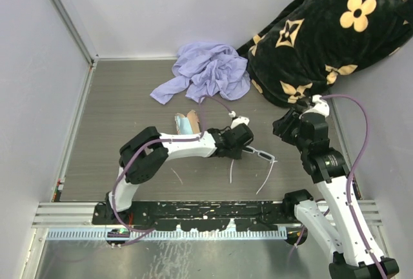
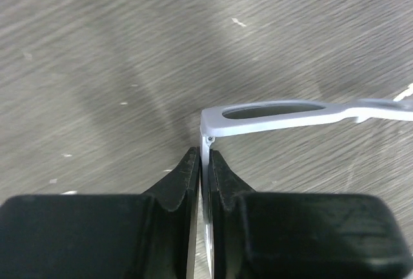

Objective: Organize the sunglasses
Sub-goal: Fold the sunglasses at the center of the board.

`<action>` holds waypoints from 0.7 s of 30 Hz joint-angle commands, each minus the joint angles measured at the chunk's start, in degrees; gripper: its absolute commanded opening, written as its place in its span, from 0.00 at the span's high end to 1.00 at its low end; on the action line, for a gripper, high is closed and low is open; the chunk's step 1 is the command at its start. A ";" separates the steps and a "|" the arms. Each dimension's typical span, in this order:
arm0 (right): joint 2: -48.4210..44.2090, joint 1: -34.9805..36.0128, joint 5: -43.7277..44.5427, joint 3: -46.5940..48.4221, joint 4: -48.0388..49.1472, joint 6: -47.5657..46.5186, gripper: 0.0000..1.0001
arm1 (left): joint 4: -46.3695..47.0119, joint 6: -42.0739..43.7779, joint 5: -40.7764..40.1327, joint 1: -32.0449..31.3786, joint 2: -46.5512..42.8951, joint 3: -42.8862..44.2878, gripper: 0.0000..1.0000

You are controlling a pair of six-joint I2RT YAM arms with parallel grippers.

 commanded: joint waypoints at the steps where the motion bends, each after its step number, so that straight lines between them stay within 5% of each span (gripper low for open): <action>1: 1.65 0.02 -7.01 1.91 3.66 -5.59 0.46 | -1.12 7.93 1.87 1.73 -7.15 -2.45 0.93; 15: 16.98 0.53 -32.32 7.35 -0.74 -20.81 0.50 | -12.78 23.79 0.17 4.68 -24.73 -12.64 1.00; 21: 26.59 9.71 -35.67 12.19 -3.66 -25.08 0.52 | -14.17 28.95 -1.70 4.73 -31.91 -15.56 1.00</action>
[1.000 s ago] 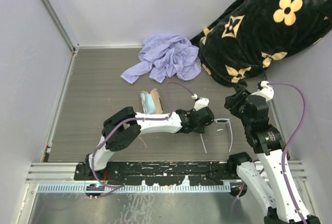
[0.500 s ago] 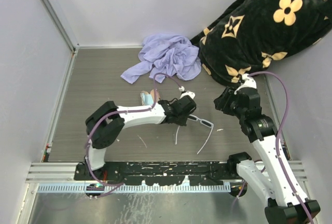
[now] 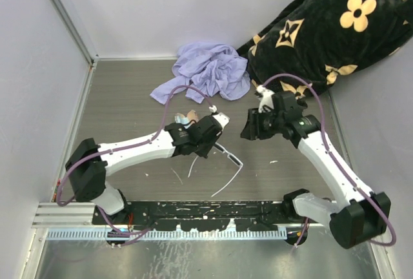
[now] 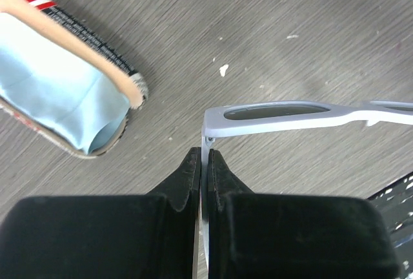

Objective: Organize the sunglasses
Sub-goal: Fold the sunglasses at the center of the board.

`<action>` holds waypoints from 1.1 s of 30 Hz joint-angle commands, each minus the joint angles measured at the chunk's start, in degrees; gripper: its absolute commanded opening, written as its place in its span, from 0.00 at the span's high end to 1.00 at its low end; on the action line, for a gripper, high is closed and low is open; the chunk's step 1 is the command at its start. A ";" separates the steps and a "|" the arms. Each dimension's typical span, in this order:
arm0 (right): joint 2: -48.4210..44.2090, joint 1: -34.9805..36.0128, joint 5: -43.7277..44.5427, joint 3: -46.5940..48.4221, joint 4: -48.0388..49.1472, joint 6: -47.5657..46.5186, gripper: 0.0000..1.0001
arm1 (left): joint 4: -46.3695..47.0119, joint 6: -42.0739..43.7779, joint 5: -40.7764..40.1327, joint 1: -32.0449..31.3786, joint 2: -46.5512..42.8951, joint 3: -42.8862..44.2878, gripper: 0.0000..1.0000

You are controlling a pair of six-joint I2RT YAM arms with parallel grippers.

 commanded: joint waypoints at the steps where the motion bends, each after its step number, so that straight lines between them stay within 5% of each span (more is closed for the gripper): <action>1: 5.75 7.04 -6.77 5.70 -1.82 -5.39 0.53 | -1.69 6.13 -2.19 0.24 -6.42 -1.28 1.00; 33: 7.03 13.16 -18.13 -3.15 12.48 -3.10 0.52 | -2.31 8.15 2.42 1.33 -9.55 1.20 1.00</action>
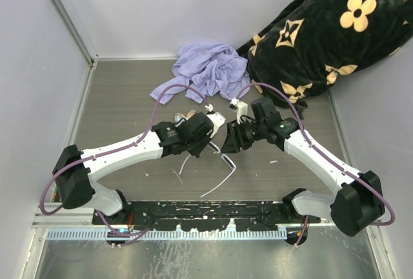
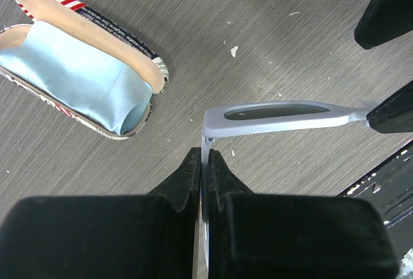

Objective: Organize the sunglasses
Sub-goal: Fold the sunglasses at the center of the board.

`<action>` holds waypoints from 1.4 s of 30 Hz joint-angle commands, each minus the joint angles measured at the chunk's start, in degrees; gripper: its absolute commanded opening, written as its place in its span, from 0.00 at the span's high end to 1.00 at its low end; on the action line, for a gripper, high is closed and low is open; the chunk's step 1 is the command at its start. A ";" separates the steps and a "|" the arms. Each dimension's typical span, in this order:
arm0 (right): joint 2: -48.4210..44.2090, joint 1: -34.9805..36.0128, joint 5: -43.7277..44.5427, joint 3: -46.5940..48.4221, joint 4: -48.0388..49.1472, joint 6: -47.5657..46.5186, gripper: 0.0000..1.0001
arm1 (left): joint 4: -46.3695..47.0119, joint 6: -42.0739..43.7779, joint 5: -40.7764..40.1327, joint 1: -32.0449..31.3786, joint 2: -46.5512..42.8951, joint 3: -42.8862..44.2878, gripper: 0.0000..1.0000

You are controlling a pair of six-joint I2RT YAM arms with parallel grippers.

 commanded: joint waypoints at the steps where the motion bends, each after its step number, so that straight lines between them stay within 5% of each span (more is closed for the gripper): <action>1: -1.14 0.34 -2.75 0.11 3.81 0.77 0.52 | 1.93 -0.24 1.22 0.23 -1.26 2.88 1.00; 28: 1.60 1.05 -4.03 -0.43 3.34 -0.15 0.69 | 1.98 0.27 1.33 0.20 -0.55 3.55 1.00; 42: 2.39 1.09 -4.18 -0.30 2.89 -0.34 0.88 | 1.99 0.29 0.87 0.24 -0.60 3.88 1.00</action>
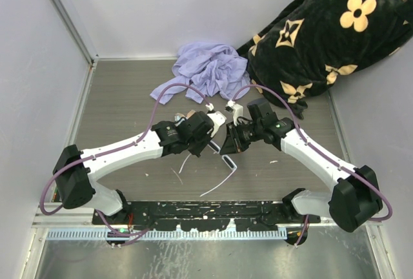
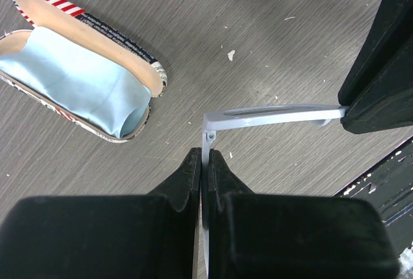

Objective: Organize the sunglasses
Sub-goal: Fold the sunglasses at the center of the board.

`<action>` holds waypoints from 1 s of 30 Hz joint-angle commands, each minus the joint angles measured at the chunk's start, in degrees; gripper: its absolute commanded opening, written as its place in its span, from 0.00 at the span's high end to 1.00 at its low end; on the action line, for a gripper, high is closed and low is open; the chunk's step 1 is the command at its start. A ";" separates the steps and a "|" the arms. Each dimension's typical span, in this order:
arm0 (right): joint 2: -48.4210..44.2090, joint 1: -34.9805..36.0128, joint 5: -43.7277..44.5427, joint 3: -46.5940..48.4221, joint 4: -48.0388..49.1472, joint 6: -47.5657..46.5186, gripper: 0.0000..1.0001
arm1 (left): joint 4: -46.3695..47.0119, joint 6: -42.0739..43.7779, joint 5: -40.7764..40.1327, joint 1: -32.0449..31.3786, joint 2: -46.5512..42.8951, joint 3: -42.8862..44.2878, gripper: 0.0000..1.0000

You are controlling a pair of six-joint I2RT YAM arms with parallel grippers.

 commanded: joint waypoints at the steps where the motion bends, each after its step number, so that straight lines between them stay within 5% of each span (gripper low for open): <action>1: 0.50 0.29 -0.44 0.38 0.68 -0.61 0.91 | 2.06 0.19 0.30 0.26 -0.81 3.14 1.00; 7: 0.36 0.33 0.30 0.44 1.55 0.61 1.00 | 3.00 -0.92 0.30 0.21 -1.79 3.18 0.96; 16: -1.23 0.32 4.44 0.88 2.81 2.39 1.00 | 5.60 -3.78 1.47 0.25 -5.80 2.33 0.56; 24: -3.00 0.34 11.67 0.76 3.25 2.99 1.00 | 7.69 -7.07 2.71 0.34 -10.17 1.71 0.46; 30: -6.11 0.25 22.60 0.79 3.65 1.78 1.00 | 6.98 -13.32 -3.95 3.57 -15.49 0.85 0.42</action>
